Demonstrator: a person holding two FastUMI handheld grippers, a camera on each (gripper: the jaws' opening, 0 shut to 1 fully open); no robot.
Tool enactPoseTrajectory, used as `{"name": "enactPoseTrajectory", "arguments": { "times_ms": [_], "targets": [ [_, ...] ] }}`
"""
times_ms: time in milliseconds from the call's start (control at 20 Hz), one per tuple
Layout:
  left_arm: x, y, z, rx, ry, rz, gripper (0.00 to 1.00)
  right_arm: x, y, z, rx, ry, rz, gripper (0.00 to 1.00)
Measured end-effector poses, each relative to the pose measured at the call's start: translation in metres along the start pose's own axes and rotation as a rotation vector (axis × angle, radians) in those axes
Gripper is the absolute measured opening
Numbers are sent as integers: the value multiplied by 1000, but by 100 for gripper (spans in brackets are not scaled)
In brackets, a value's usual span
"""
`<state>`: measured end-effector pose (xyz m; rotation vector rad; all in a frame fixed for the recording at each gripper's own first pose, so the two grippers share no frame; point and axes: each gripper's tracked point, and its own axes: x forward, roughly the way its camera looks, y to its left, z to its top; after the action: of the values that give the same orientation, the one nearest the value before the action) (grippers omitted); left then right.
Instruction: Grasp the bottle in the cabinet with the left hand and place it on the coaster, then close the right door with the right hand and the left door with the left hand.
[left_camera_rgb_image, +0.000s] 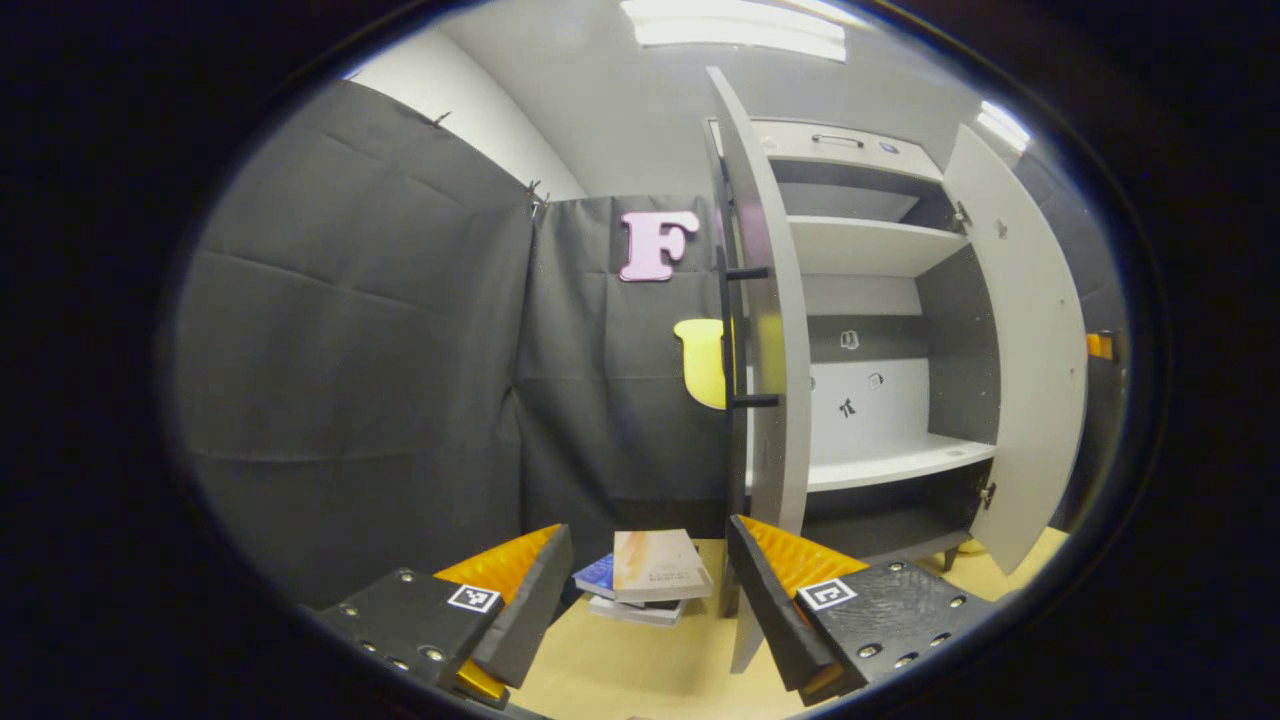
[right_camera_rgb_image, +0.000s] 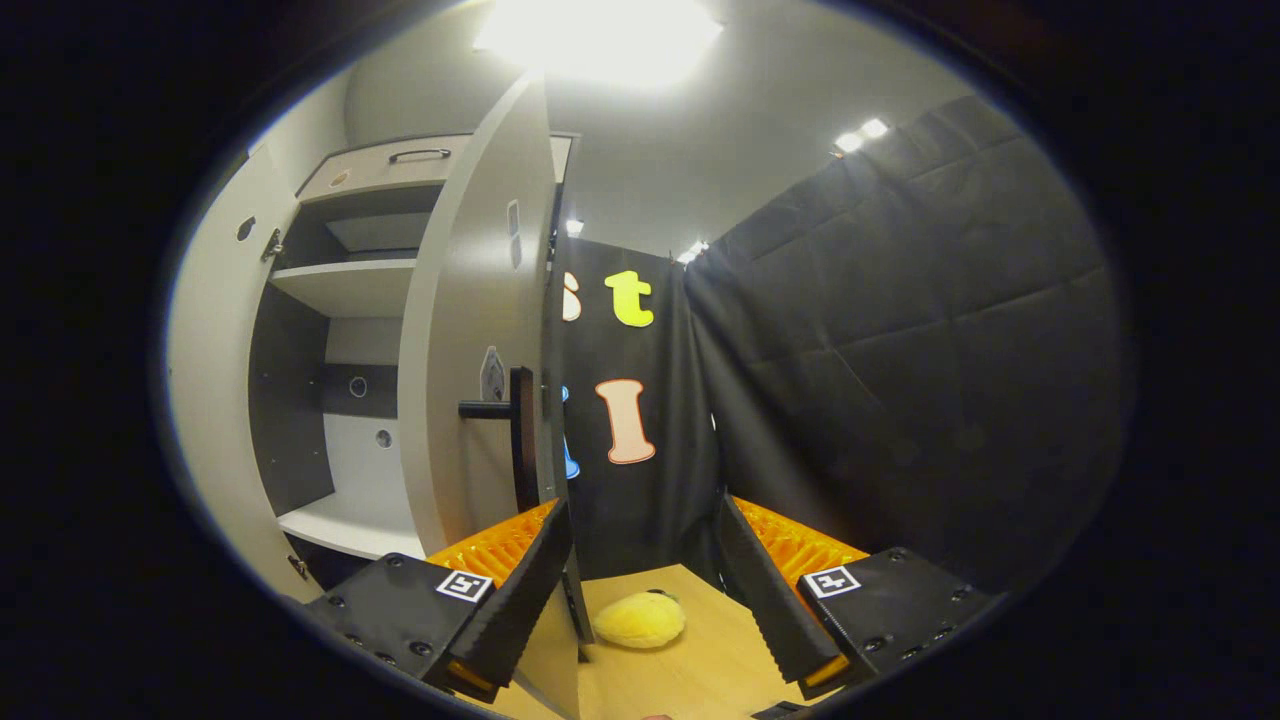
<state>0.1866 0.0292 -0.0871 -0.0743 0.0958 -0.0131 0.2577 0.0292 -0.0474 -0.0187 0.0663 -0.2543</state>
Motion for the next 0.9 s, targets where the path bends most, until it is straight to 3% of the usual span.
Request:
{"name": "enactPoseTrajectory", "arguments": {
  "times_ms": [50,100,150,200,300,350,400,450,700,750,800,900],
  "targets": [
    [0,0,-2,0,0,0,92,-2,5,0,1,-1,8,97],
    [-1,2,-3,0,1,1,99,-2,9,0,2,2,15,92],
    [-2,5,-3,-1,1,2,99,-7,12,0,6,3,24,97],
    [-2,9,-3,-2,1,4,92,-10,16,0,10,6,35,97],
    [-2,16,-5,5,1,15,92,-13,32,2,13,16,77,97],
    [-3,19,-8,6,4,19,99,-11,43,0,14,18,104,97],
    [-5,23,-9,4,6,22,99,-11,55,-1,8,22,133,97],
    [-7,26,-9,-1,7,25,92,-11,66,-3,-1,24,161,97],
    [-21,49,-11,-1,15,63,92,-7,115,-15,-17,52,256,97],
    [-21,50,-12,3,16,73,92,-5,125,-18,-6,68,275,92],
    [-23,55,-11,8,16,84,92,-4,132,-20,5,79,288,97],
    [-31,70,-9,16,15,100,92,-3,136,-22,19,84,295,92]
  ]
}}
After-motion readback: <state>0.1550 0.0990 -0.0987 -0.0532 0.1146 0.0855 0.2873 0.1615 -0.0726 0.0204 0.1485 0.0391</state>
